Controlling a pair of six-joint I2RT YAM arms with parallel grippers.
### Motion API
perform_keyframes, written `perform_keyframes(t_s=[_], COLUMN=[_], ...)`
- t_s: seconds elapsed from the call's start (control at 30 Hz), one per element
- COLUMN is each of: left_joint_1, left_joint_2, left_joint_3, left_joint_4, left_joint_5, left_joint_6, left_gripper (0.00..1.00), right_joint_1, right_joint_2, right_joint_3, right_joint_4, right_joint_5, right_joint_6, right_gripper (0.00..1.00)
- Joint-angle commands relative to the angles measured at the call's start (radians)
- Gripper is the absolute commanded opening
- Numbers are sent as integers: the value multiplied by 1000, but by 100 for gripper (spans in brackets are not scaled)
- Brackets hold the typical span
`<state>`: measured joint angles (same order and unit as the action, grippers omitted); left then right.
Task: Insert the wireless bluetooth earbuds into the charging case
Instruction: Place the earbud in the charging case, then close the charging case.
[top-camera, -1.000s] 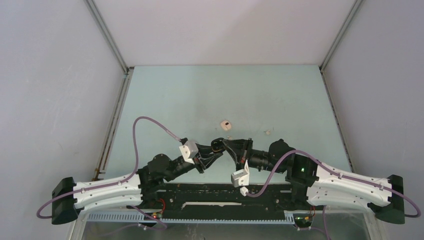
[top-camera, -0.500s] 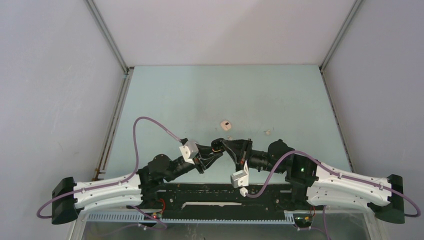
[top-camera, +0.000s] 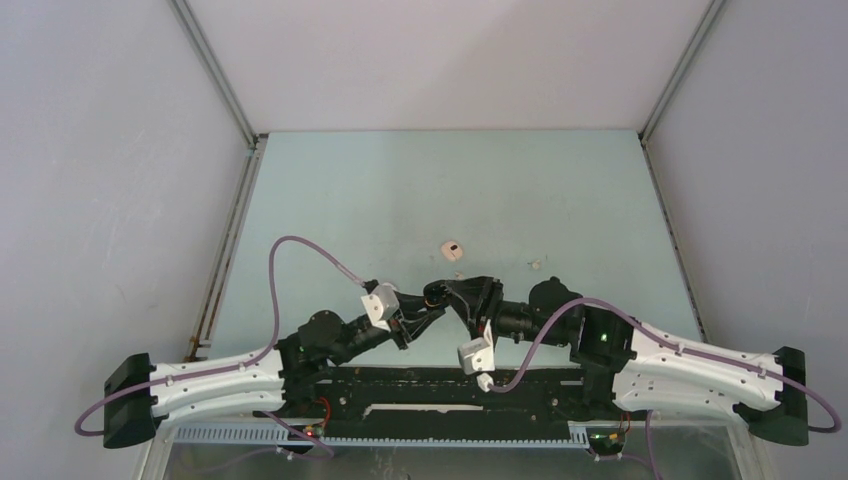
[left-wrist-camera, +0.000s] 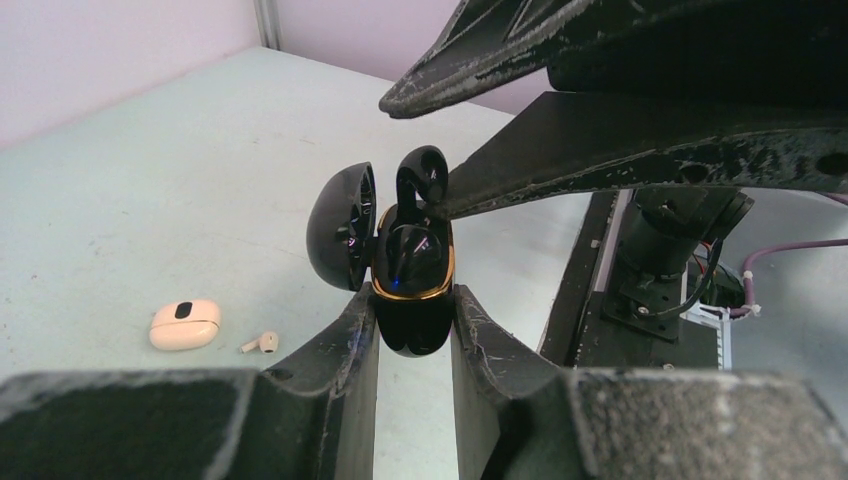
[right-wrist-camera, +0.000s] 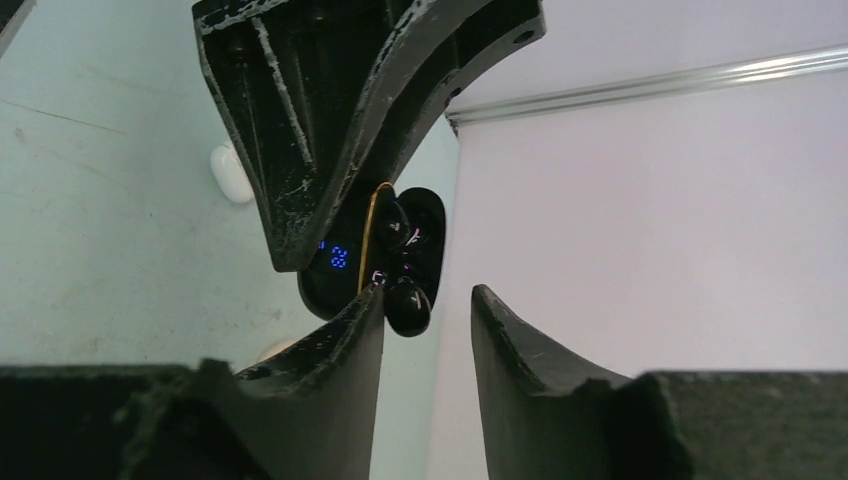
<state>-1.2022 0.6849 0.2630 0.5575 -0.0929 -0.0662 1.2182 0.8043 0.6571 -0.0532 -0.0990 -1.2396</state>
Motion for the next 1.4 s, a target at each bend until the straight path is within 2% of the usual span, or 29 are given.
perform_keyframes(t_s=[0.0,0.3,0.5,0.63,0.67,0.87,1.1,1.37], left_joint_1=[-2,-2,-2,-2,-2,-2,-3,3], left_joint_2=[-15,-2,-14,-4,2,29,33,43], left_joint_3=[9,3,-4,-5,-4,12,13,30], left_joint_4=[87,110,99,96,95,83,88,62], left_joint_5=[-6,11,6,17,24,49,57,-85], left_joint_6=[32,35,46,52,57,65,64,-14], left_gripper=[3,3,3,3,3,2,2,2], right_joint_1=[6,-1,-23,-107,-132,-229,-201,-137], right_joint_2=[20,58,109,177,205,363,405,360], right_joint_3=[99,223,391,518,552,657,658,658], right_joint_4=[-99,-232,-406,-517,-568,-795,-801,-885], right_joint_5=[-5,-67,-104,-171,-203,-346,-362,-346], right_joint_6=[94,217,387,524,534,567,574,551], right_gripper=[43,58,80,98,99,100,100,99])
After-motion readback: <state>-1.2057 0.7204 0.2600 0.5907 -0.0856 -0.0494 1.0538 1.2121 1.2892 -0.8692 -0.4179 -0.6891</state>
